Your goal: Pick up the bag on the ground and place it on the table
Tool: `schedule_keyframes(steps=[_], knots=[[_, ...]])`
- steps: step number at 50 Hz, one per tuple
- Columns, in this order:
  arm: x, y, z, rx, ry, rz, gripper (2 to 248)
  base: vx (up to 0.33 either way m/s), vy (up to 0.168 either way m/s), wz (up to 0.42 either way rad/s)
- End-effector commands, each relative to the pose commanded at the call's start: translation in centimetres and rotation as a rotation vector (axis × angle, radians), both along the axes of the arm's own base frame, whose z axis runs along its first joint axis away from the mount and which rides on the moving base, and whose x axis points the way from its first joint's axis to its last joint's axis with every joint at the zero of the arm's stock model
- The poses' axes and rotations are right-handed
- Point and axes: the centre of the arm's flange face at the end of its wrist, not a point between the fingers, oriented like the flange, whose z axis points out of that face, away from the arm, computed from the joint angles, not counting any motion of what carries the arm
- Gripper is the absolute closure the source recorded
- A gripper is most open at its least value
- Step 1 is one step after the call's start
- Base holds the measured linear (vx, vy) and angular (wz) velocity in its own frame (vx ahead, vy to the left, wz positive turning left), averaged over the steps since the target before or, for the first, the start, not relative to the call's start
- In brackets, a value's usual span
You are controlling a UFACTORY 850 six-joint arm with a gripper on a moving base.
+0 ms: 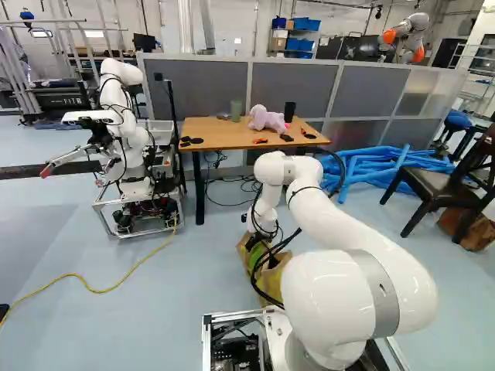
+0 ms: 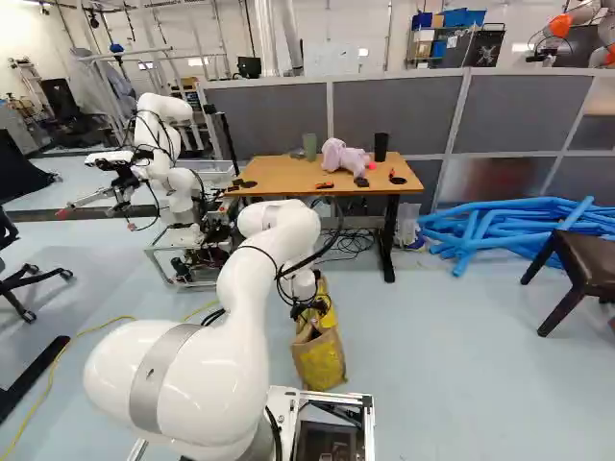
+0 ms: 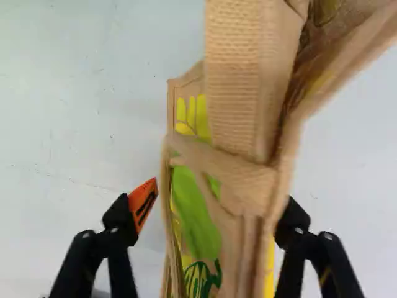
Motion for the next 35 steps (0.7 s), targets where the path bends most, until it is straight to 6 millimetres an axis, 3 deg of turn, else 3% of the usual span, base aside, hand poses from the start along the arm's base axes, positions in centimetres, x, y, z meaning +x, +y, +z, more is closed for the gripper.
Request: schedule_keyframes(steps=[1, 2, 6, 7, 11, 12, 17, 18, 22, 23, 27, 28, 35], knots=[[0.0, 0.0, -0.01, 0.0, 0.0, 0.0, 26, 0.0, 0.0, 0.0], [0.0, 0.0, -0.01, 0.0, 0.0, 0.0, 65, 0.0, 0.0, 0.0], [0.0, 0.0, -0.02, 0.0, 0.0, 0.0, 65, 0.0, 0.0, 0.0], [0.0, 0.0, -0.02, 0.0, 0.0, 0.0, 102, 0.0, 0.0, 0.0], [0.0, 0.0, -0.02, 0.0, 0.0, 0.0, 102, 0.0, 0.0, 0.0], [0.0, 0.0, -0.02, 0.0, 0.0, 0.0, 139, 0.0, 0.0, 0.0], [0.0, 0.0, -0.02, 0.0, 0.0, 0.0, 139, 0.0, 0.0, 0.0], [0.0, 0.0, -0.02, 0.0, 0.0, 0.0, 177, 0.0, 0.0, 0.0], [0.0, 0.0, -0.02, 0.0, 0.0, 0.0, 177, 0.0, 0.0, 0.0], [0.0, 0.0, -0.02, 0.0, 0.0, 0.0, 213, 0.0, 0.0, 0.0], [0.0, 0.0, -0.02, 0.0, 0.0, 0.0, 213, 0.0, 0.0, 0.0], [0.0, 0.0, -0.02, 0.0, 0.0, 0.0, 228, 0.0, 0.0, 0.0], [0.0, 0.0, -0.02, 0.0, 0.0, 0.0, 228, 0.0, 0.0, 0.0]])
